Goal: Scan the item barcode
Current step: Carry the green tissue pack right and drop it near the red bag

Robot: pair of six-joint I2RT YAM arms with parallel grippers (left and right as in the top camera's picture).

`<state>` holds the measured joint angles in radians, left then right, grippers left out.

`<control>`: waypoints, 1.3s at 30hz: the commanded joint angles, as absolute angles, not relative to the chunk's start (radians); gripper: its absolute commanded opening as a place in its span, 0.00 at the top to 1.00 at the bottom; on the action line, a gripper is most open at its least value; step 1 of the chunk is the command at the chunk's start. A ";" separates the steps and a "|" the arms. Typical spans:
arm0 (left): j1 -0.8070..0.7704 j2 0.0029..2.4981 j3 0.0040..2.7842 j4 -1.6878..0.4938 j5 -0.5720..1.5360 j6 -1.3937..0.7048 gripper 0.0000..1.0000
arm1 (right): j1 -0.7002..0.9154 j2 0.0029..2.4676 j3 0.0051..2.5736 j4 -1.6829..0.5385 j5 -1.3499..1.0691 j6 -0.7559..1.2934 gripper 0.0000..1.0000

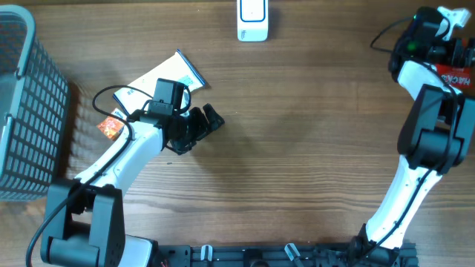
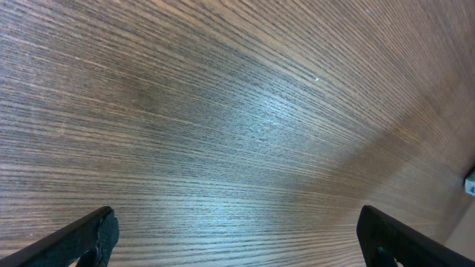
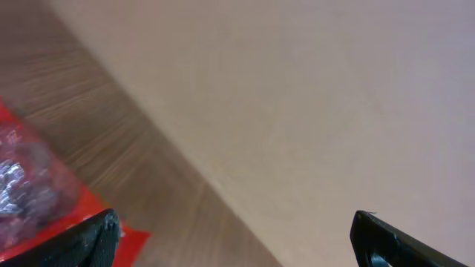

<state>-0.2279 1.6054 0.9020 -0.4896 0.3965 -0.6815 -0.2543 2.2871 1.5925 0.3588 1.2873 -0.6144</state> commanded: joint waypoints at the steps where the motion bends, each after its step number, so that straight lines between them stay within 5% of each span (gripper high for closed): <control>1: -0.228 1.594 0.902 -0.487 0.391 -0.661 0.00 | -0.205 2.123 1.597 0.110 1.225 -0.384 0.00; 4: -0.228 1.594 0.902 -0.487 0.391 -0.661 0.00 | -0.174 1.971 1.597 -0.323 0.733 -0.168 0.00; 14: -0.228 1.594 0.902 -0.487 0.391 -0.661 0.00 | -0.173 1.510 1.597 -0.740 -0.162 0.132 0.00; 20: -0.228 1.594 0.902 -0.487 0.391 -0.661 0.00 | -0.208 1.482 1.588 -0.990 -0.076 0.153 0.00; 32: -0.228 1.594 0.902 -0.487 0.241 -0.654 0.00 | -0.528 1.482 1.569 -1.015 -0.162 0.292 0.00; 39: -0.228 1.594 0.902 -0.488 0.241 -0.655 0.00 | -0.542 1.483 1.558 -1.025 -0.158 0.289 0.00</control>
<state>-0.2279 1.6054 0.9020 -0.4900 0.2653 -0.6731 -0.5411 1.4754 1.5642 -1.0252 -0.1390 0.2764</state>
